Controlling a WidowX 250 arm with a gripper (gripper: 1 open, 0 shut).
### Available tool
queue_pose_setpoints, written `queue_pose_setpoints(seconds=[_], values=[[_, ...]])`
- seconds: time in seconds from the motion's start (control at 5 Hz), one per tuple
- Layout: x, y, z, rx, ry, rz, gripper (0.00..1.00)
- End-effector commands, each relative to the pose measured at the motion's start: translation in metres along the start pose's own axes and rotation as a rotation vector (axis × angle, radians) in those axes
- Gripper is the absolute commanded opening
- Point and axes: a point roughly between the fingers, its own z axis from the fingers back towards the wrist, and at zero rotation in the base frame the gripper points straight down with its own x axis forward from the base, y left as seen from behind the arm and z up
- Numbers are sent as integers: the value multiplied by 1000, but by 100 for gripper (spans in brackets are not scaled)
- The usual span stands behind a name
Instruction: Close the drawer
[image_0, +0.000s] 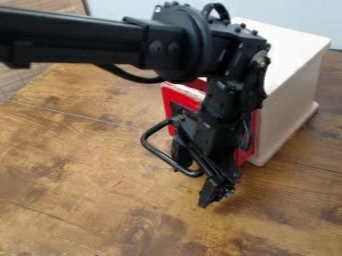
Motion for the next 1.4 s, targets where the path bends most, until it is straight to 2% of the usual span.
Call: queue_pose_setpoints(seconds=[0.0, 0.2, 0.4, 0.6, 0.8, 1.2], values=[[3, 3, 22, 6, -54, 41, 100], [-4, 6, 29, 9, -54, 40, 100], [3, 12, 32, 18, -61, 9, 100], [12, 17, 40, 15, -54, 33, 100], [14, 17, 47, 13, -54, 66, 100], [25, -10, 18, 5, -56, 149, 100]])
